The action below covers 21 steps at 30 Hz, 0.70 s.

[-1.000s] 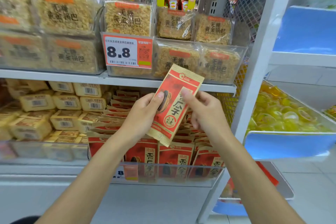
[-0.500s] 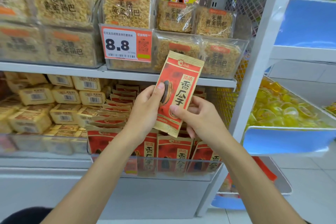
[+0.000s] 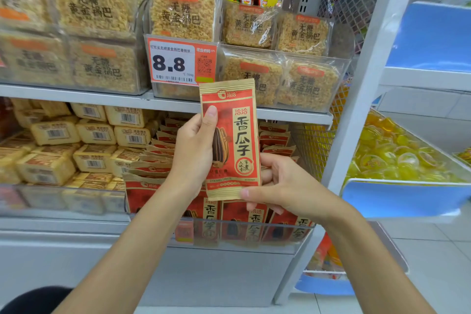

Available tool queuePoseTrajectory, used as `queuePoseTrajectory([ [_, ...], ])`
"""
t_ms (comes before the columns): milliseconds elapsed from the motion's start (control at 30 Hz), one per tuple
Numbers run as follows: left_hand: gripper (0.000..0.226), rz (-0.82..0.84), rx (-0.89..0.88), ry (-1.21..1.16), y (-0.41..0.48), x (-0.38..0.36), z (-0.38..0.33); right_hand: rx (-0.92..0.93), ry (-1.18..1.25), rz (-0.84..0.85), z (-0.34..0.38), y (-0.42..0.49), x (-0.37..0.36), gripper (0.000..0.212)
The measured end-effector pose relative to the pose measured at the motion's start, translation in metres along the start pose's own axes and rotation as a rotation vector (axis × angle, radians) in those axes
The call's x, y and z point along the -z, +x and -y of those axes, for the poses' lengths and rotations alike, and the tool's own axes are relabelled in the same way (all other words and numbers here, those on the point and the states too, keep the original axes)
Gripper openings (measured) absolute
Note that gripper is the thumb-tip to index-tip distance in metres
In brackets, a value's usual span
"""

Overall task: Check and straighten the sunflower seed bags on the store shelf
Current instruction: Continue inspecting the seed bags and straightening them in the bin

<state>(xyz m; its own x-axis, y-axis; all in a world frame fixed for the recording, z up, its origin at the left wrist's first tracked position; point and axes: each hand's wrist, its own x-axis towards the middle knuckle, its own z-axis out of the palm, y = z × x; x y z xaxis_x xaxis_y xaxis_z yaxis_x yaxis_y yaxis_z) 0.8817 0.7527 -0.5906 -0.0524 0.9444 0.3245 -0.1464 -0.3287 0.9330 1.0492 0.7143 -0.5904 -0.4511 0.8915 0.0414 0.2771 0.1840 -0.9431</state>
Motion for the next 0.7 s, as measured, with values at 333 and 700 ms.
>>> queuePoseTrajectory([
  [333, 0.038, 0.091, 0.017, -0.049, -0.014, -0.006, -0.018, 0.27, -0.273, -0.255, 0.007, -0.002, -0.003, 0.078],
  [700, 0.032, 0.334, 0.117, -0.02, -0.019, -0.011, -0.006, 0.267, 0.118, -0.61, 0.012, 0.002, 0.006, 0.044],
])
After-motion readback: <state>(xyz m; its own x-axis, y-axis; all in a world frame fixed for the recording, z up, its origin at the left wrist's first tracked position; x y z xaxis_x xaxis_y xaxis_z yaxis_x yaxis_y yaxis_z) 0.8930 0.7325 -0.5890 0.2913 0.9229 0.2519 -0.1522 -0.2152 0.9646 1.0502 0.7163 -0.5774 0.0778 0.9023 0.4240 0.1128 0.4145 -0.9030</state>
